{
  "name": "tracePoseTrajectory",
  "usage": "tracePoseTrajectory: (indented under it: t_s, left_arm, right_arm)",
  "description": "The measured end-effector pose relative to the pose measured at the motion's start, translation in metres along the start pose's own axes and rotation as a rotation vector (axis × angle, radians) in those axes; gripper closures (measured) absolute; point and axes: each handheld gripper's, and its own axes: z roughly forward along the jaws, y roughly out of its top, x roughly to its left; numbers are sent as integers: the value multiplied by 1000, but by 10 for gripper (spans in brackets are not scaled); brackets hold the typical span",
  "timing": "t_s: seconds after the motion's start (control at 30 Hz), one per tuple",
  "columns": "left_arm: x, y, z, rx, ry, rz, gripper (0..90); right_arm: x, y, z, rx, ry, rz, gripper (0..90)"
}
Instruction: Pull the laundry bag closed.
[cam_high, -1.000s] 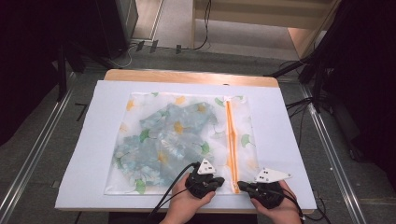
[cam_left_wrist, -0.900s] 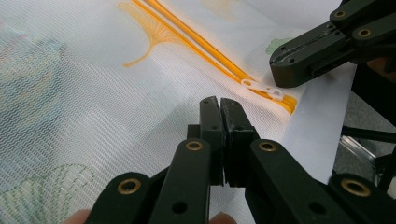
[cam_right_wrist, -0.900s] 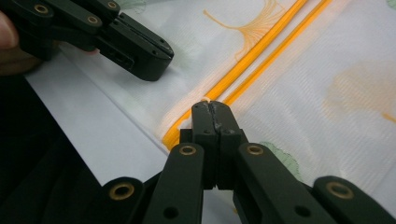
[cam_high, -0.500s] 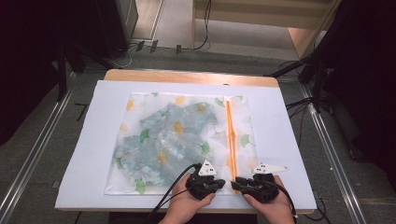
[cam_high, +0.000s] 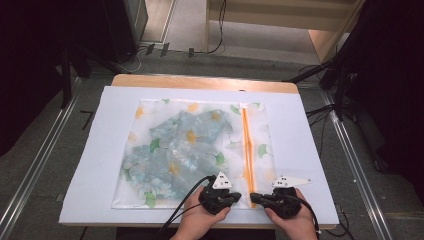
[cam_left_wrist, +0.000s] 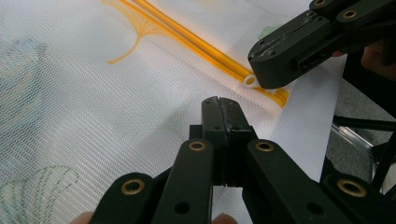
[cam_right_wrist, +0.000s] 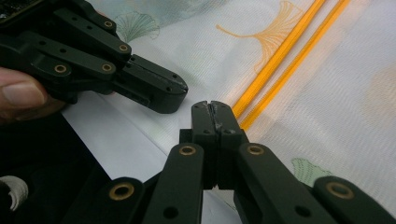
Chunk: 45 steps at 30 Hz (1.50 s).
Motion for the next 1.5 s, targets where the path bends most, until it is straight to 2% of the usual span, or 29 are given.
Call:
tracePoseTrajectory:
  t_s: [0.13, 0.33, 0.5, 0.57, 0.63, 0.73, 0.87, 1.0, 1.1, 1.2, 1.27, 1.37, 1.43, 1.5]
  left_arm:
    - [0, 0, 0, 1, -1, 0, 900]
    - [0, 0, 0, -1, 0, 0, 900]
    - [0, 0, 0, 1, 0, 1, 900]
    - [0, 0, 0, -1, 0, 0, 900]
    - [0, 0, 0, -4, 0, 1, 900]
    - [-1, 0, 0, -3, 2, 1, 900]
    - [0, 0, 0, -1, -5, 4, 900]
    - [-1, 0, 0, 0, -1, 12, 900]
    - [-3, -1, 1, -6, -2, 22, 889]
    - [-3, 0, 1, -6, -2, 18, 889]
    - [-2, 0, 1, -5, -6, 11, 884]
    - [-4, -1, 1, -23, 5, 13, 846]
    - [-7, -1, 2, -18, 10, 20, 852]
    - [-9, -1, 3, -19, -2, 25, 871]
  right_arm:
    - [-1, 0, 3, 18, -6, 7, 891]
    - [4, 3, 12, 49, -30, -48, 874]
    - [9, 4, 14, 59, -18, -62, 790]
    - [10, 3, 15, 56, -34, -77, 812]
    - [11, 3, 14, 58, -58, -86, 879]
    - [6, 3, 11, 49, -69, -61, 900]
    - [1, 2, 5, 13, -45, -24, 900]
    - [3, 0, 9, 44, -51, -41, 900]
    - [3, 0, 10, 49, -29, -42, 826]
    - [6, -1, 10, 45, -40, -67, 852]
    - [6, -1, 10, 46, -61, -62, 900]
    - [3, 0, 10, 41, -52, -37, 900]
    - [2, 0, 10, 37, -48, -18, 900]
    - [2, 0, 9, 33, -47, -3, 900]
